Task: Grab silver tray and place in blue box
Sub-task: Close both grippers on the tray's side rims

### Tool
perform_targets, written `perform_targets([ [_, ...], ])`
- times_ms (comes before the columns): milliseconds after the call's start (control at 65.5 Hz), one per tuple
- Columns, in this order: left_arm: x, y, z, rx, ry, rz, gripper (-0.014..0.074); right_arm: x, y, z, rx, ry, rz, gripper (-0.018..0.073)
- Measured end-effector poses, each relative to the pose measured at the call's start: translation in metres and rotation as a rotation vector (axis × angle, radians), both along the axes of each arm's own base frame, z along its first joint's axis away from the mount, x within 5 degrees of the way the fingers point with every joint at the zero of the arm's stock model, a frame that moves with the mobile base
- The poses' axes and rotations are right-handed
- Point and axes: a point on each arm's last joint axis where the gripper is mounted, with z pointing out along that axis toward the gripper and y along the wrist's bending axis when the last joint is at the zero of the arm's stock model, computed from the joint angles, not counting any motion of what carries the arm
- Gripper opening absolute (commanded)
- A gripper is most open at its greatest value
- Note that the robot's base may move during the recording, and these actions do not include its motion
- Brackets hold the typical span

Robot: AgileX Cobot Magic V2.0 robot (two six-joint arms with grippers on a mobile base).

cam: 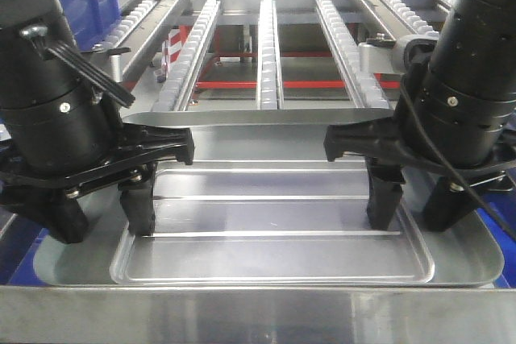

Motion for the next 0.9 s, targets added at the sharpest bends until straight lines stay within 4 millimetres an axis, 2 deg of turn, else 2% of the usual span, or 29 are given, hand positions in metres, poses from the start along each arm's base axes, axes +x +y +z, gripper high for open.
perform_targets([
  [336,0.0,0.0,0.0,0.0,0.0,0.0,0.0286,-0.0009,-0.0006,-0.0004,-0.006,0.01,-0.001,0.0418],
  [611,0.0,0.0,0.0,0.0,0.0,0.0,0.028,-0.0009,-0.0006,-0.0004,-0.007,0.011,-0.001,0.0257],
  [672,0.0,0.0,0.0,0.0,0.0,0.0,0.0244,-0.001,-0.0007,-0.0005,-0.008,0.012,-0.001,0.019],
  [764,0.0002,-0.0003,0.0001,-0.004,-0.002,0.0,0.0111,-0.0009,-0.0006,-0.0001,-0.008,0.013,-0.001,0.0036],
  [855,0.0001,-0.0019,0.0004,-0.017,-0.006,0.001,-0.0017,-0.0005,-0.0002,0.0004,-0.003,0.012,-0.006,0.0059],
  [901,0.0003,-0.0029,0.001,-0.024,-0.009,0.002,-0.0006,-0.0006,0.0003,0.0005,-0.001,0.011,-0.005,0.0057],
])
